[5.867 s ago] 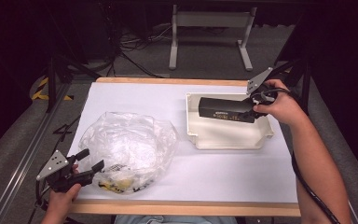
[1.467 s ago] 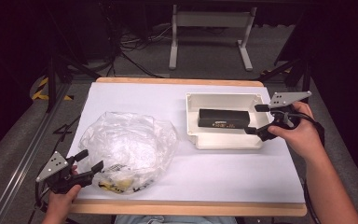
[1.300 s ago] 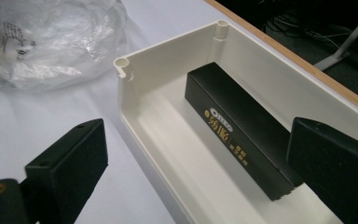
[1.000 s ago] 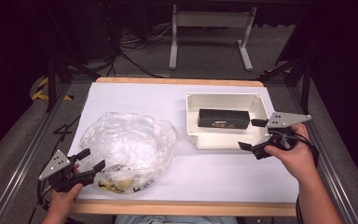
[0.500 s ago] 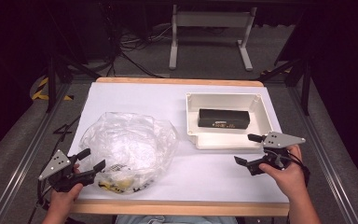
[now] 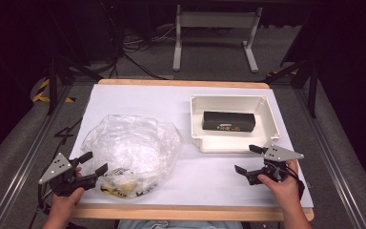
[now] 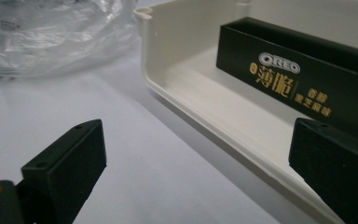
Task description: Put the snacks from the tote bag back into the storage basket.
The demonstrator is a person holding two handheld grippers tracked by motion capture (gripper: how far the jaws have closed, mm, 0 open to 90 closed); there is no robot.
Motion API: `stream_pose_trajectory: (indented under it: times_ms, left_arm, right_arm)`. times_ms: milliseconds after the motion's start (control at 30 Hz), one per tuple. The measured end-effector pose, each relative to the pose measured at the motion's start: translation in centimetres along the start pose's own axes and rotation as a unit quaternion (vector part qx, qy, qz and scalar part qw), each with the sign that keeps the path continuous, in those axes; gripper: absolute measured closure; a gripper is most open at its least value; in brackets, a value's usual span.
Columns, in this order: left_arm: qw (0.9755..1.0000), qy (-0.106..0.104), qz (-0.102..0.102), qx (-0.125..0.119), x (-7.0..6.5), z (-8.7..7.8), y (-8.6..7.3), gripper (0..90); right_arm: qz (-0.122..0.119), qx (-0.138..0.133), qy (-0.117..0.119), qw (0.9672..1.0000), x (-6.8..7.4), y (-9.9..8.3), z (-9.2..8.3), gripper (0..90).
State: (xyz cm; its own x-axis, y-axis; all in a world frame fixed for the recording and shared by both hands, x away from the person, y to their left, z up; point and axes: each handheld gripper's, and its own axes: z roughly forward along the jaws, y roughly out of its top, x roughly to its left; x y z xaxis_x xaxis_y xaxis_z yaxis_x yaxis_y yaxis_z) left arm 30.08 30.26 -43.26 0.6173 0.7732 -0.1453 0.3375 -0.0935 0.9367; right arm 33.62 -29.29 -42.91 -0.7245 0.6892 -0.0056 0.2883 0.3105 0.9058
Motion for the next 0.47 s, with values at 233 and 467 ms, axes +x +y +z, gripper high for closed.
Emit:
stream_pose_trajectory:
  times_ms: [233,467]
  left_arm:
    - [1.0000,-0.006,-0.003,0.000,0.11,-0.01,0.04,24.4]
    - [1.0000,-0.005,-0.003,-0.002,0.06,0.08,0.03,24.4]
  right_arm:
    - [0.034,0.018,-0.033,0.9987,-0.54,-1.25,0.41,4.4]
    - [0.025,-0.005,-0.005,0.9997,-0.69,-0.91,0.64,1.8]
